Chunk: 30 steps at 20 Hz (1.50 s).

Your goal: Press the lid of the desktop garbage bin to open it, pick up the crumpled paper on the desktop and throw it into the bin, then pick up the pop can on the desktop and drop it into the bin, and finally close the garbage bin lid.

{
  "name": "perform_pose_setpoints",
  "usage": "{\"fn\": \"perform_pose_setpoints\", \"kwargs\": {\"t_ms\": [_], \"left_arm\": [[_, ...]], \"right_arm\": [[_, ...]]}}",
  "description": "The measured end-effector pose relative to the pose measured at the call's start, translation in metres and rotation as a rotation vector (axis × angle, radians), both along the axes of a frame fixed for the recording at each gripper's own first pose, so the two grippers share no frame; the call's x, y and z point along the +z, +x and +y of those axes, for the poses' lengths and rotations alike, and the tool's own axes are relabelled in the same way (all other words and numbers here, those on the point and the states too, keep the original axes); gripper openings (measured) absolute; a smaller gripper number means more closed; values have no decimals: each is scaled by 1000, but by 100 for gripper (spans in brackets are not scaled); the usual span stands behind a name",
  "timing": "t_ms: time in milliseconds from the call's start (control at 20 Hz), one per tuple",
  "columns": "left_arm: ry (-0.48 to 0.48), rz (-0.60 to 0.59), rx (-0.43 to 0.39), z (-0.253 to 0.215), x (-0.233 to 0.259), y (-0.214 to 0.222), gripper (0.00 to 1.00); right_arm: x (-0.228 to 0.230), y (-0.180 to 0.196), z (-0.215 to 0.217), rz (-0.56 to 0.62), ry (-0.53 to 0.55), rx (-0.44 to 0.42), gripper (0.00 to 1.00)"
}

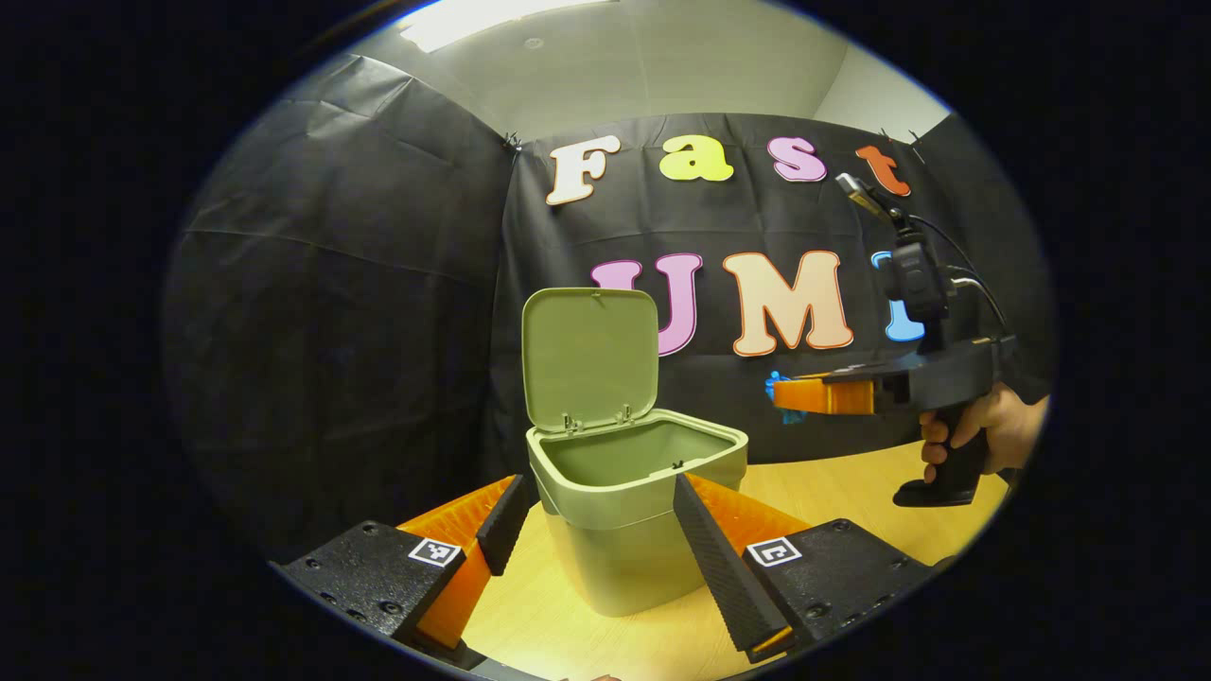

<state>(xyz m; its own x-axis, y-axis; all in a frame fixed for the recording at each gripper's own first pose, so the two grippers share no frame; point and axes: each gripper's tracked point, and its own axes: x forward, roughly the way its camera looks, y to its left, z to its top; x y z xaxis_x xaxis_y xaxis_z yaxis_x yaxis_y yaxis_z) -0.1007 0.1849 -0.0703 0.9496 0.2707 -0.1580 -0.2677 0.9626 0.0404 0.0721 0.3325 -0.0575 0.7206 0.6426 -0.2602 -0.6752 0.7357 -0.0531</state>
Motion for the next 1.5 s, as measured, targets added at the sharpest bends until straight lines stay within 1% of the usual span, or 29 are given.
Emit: {"fn": "perform_pose_setpoints", "kwargs": {"t_ms": [200,400,450,550,700,750,900,950,1050,1250,1400,1500], "left_arm": [[-14,31,2,11,-12,-7,94],[-36,54,7,21,-23,-14,94],[-42,58,6,21,-24,-15,92],[-51,59,-4,18,-26,-13,94],[-57,53,-38,7,-28,-4,94],[-62,50,-51,2,-27,0,95],[-71,47,-94,-18,-29,10,93],[-76,47,-110,-25,-29,13,95],[-90,51,-148,-42,-31,20,94],[-111,70,-217,-78,-41,28,94],[-126,115,-269,-104,-58,31,94],[-150,145,-305,-125,-70,32,94]], "right_arm": [[-10,-11,41,21,-6,60,10],[-25,-14,79,60,-11,96,10],[-31,-15,85,88,-14,103,14],[-35,-16,92,127,6,106,48],[-21,-13,83,93,45,86,99],[-17,-10,74,68,46,71,97],[1,-1,38,-6,50,19,97],[6,2,23,-26,52,-1,97],[15,9,-9,-53,59,-45,99],[26,20,-84,-97,56,-159,98],[28,27,-148,-129,27,-256,99],[25,28,-187,-128,11,-316,98]]}}
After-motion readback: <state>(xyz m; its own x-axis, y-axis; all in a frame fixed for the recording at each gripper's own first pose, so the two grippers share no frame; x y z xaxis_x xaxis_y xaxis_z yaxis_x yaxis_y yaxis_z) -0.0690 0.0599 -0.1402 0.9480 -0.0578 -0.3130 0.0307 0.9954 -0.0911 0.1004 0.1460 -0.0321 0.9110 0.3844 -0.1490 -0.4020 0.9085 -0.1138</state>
